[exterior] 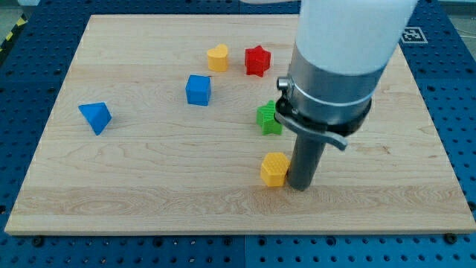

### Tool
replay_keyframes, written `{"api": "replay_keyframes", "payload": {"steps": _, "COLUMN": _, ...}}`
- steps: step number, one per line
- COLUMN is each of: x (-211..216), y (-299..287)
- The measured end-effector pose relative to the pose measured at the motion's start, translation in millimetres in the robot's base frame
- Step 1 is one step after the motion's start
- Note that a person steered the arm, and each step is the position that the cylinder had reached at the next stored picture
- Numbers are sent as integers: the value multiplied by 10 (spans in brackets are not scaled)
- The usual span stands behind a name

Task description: Slightly move the green circle towards the center right of the board

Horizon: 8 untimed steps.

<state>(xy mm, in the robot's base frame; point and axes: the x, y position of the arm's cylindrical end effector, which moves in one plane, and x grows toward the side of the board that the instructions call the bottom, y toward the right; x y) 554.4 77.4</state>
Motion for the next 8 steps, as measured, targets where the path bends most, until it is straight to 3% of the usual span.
{"api": "replay_keyframes", "payload": {"steps": 1, "x": -210, "y": 0}}
{"api": "replay_keyframes", "payload": {"steps": 3, "x": -163, "y": 0}}
{"api": "replay_keyframes", "payload": {"steps": 8, "x": -536, "y": 71}}
